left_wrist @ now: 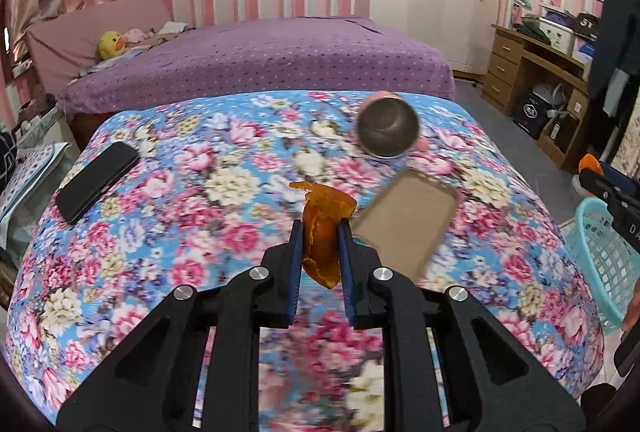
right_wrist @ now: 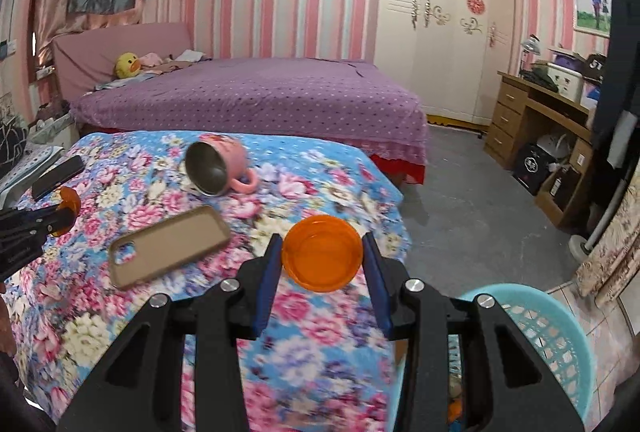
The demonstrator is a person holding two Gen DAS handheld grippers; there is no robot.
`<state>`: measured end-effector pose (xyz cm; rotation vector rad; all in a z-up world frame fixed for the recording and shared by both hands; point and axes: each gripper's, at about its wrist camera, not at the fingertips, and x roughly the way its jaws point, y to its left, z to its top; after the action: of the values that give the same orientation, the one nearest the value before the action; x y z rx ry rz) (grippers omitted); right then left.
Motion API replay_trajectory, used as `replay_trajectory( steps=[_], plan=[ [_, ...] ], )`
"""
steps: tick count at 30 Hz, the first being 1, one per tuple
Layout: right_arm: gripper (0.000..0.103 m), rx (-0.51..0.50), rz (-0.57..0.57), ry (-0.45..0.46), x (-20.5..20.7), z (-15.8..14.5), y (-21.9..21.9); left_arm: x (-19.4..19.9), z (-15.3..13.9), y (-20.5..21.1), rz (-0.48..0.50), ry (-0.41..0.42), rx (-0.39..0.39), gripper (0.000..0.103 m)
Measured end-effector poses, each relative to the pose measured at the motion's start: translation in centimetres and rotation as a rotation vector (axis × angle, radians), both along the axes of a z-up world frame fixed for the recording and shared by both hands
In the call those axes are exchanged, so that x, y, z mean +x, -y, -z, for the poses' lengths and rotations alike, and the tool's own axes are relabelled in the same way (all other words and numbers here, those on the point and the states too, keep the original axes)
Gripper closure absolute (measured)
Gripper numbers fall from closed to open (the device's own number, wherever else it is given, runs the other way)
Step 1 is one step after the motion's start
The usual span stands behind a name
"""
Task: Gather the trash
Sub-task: 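Carry the orange peel and bottle cap over to the blue basket, then open the left tool over the basket while the right tool drops the cap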
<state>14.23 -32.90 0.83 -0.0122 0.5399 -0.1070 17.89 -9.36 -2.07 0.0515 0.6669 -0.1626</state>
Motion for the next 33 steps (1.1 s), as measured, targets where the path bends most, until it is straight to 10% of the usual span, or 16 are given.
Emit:
replay_trajectory(
  steps=[33],
  plan=[
    [0.063, 0.007, 0.263, 0.013, -10.9, 3.1, 19.7, -7.2, 3.1, 24.6, 0.338, 0.027, -0.007, 0.087]
  ],
)
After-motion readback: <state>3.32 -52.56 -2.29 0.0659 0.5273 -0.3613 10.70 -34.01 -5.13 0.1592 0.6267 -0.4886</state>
